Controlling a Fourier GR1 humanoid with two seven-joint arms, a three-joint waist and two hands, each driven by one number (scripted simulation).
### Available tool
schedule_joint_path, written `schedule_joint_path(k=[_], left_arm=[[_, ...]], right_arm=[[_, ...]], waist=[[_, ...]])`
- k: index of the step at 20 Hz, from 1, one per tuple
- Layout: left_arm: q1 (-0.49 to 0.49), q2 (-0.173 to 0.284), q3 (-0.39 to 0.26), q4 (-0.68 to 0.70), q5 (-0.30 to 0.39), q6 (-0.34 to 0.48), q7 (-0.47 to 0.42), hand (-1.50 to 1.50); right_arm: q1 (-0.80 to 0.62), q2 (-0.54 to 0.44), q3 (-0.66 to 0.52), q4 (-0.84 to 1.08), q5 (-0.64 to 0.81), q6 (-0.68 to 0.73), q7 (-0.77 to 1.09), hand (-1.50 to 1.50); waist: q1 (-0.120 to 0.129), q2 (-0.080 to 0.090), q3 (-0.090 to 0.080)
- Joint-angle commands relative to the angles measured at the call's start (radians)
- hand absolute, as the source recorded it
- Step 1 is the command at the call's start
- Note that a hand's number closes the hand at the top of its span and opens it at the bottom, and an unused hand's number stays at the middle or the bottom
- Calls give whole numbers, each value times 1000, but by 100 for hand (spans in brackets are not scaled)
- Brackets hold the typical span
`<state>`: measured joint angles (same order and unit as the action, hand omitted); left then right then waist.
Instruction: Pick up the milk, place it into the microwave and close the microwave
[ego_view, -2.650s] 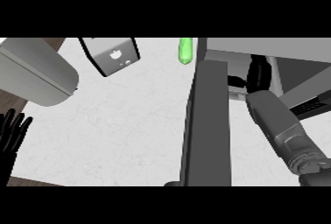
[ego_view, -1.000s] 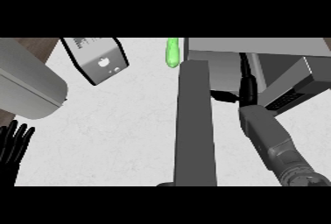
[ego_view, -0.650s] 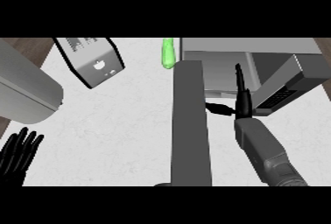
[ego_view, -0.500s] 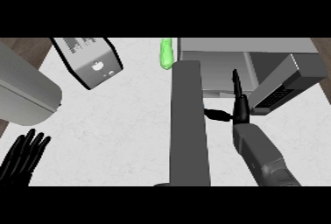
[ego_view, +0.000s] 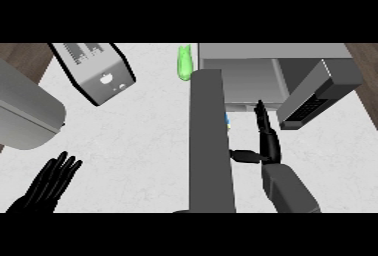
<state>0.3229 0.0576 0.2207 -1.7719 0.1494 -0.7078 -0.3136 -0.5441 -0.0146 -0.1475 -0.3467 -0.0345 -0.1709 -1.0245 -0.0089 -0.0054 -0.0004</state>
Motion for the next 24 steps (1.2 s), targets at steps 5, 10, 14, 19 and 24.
schedule_joint_path(k=[5,10,14,19,24], left_arm=[[-27,10,-89,-50,-68,-24,55,150],[-84,-57,-197,-35,-189,64,74,150],[-179,-57,-353,58,-302,191,42,150],[-366,-57,-337,162,-325,227,95,150],[-486,-58,-457,290,-358,340,92,150]], right_arm=[[288,-11,92,-318,-19,100,11,-150],[491,-49,112,-570,-87,210,60,-150],[597,-60,134,-771,-127,232,152,150],[732,-110,97,-946,-195,262,216,-150],[809,-155,79,-1159,-228,253,328,-150]], waist=[[-15,-4,-1],[-19,-3,-1],[-19,0,-1],[-10,4,0],[-13,5,-1]])
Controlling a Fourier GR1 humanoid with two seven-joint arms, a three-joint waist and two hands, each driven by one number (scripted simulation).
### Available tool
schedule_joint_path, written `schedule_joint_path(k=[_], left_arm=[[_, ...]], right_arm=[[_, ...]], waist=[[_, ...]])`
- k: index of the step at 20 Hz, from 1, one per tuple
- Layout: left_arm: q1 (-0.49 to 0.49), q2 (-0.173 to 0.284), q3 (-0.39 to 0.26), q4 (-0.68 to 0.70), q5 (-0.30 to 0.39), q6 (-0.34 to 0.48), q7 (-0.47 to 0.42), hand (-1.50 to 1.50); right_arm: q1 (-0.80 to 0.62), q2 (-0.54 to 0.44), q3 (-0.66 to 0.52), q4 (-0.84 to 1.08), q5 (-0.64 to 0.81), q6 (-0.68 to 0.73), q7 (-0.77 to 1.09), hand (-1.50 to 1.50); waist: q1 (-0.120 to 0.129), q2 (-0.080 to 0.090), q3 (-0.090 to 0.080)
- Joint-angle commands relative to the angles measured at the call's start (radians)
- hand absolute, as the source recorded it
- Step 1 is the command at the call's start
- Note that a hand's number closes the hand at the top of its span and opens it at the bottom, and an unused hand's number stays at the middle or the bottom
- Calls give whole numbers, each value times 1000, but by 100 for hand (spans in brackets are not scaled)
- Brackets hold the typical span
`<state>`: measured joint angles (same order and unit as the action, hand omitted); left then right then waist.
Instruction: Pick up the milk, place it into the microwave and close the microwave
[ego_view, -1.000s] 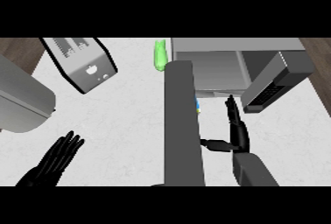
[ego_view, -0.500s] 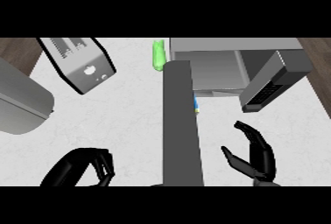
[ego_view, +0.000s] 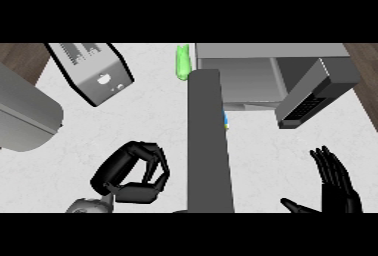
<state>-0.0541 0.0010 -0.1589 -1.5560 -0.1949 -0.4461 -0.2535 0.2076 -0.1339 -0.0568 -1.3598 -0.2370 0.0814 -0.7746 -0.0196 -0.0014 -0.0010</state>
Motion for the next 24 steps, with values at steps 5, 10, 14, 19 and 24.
schedule_joint_path(k=[5,10,14,19,24], left_arm=[[-222,-1,-293,226,-60,301,-48,150],[-378,-1,-414,446,32,372,-32,150],[-441,-1,-577,552,177,543,-8,150],[-566,-1,-722,600,308,571,102,150],[-601,-1,-764,588,449,663,68,-150]], right_arm=[[100,-73,-38,-164,-5,18,43,-150],[84,-58,-32,-249,-17,10,88,-150],[89,-122,-75,-252,-73,105,74,-150],[84,-121,-20,-369,-86,115,170,-150],[56,-163,-10,-422,-131,174,215,-150]], waist=[[-10,3,0],[-17,6,0],[-40,10,0],[-72,15,-1],[-133,27,-3]])
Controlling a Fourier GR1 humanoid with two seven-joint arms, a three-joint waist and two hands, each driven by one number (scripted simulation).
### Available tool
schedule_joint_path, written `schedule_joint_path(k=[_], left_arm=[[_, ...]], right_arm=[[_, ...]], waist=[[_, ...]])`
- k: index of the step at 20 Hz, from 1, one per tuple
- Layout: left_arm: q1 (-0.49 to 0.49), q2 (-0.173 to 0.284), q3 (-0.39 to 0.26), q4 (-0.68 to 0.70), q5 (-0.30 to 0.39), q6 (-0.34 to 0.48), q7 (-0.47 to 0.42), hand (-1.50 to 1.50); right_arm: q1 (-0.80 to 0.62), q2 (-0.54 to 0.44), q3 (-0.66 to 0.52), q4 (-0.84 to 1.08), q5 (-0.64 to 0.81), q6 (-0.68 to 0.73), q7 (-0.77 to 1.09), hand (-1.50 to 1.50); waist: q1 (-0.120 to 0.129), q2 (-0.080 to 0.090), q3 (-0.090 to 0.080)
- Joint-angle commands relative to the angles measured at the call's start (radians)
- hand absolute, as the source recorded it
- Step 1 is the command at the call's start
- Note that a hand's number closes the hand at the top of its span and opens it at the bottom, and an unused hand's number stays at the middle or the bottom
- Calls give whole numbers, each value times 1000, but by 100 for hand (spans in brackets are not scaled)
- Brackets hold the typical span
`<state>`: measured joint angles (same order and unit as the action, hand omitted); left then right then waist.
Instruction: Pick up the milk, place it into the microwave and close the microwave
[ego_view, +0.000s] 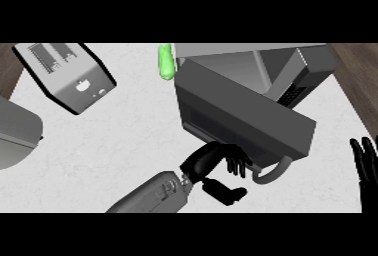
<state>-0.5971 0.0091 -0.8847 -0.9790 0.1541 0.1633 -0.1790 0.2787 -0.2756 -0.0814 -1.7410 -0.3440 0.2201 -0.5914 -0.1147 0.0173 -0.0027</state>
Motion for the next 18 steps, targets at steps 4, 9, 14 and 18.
schedule_joint_path(k=[4,9,14,18], left_arm=[[-132,-9,-24,-9,189,85,-50,150],[-160,-9,-17,-1,285,117,-144,150],[-263,-9,9,45,342,147,-141,150],[-332,-9,28,82,391,170,-128,150]], right_arm=[[-39,-39,38,-91,-28,54,61,-150],[-94,-67,48,-119,-44,84,84,-150],[-105,-97,28,-149,-79,99,114,-150],[-106,-105,39,-173,-107,114,139,-150]], waist=[[-73,13,-3],[-115,31,-4],[-173,37,-2],[-208,41,0]])
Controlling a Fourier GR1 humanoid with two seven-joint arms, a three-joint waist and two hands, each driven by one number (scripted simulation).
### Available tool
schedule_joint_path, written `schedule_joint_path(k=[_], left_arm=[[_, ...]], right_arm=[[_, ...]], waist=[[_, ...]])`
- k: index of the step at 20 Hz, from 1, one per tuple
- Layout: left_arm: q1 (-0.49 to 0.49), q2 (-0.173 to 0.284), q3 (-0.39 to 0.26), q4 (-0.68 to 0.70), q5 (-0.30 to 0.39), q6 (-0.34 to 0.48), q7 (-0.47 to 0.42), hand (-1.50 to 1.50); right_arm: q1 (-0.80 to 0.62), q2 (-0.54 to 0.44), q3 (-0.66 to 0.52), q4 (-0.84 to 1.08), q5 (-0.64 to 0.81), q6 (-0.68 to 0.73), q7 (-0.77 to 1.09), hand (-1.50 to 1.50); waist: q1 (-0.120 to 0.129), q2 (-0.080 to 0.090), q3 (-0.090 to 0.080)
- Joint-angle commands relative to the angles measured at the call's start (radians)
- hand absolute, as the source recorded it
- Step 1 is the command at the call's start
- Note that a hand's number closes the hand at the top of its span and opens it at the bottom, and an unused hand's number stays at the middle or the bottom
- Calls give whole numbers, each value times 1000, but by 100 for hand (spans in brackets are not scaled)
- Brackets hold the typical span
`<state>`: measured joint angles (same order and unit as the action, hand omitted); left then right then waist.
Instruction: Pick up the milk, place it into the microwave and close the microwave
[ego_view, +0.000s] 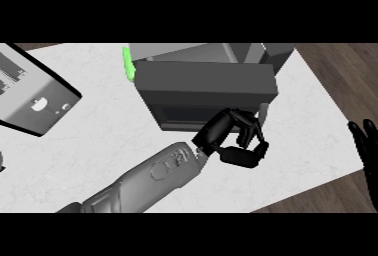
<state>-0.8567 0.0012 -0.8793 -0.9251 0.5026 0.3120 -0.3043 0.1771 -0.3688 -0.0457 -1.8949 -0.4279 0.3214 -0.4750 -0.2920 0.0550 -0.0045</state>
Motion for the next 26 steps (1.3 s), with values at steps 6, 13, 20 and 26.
schedule_joint_path(k=[6,13,20,26], left_arm=[[-142,-1,24,85,86,56,-9,150],[-219,0,56,143,142,77,-21,150],[-272,1,77,197,180,108,-18,150],[-265,1,77,196,211,136,-51,150]], right_arm=[[-31,-54,-3,-40,-59,42,64,-150],[-64,-81,-18,-63,-97,49,95,-150],[-75,-123,-45,-81,-142,62,134,-150],[-111,-159,-74,-80,-151,62,153,-150]], waist=[[-71,16,3],[-111,32,4],[-160,35,4],[-164,41,5]])
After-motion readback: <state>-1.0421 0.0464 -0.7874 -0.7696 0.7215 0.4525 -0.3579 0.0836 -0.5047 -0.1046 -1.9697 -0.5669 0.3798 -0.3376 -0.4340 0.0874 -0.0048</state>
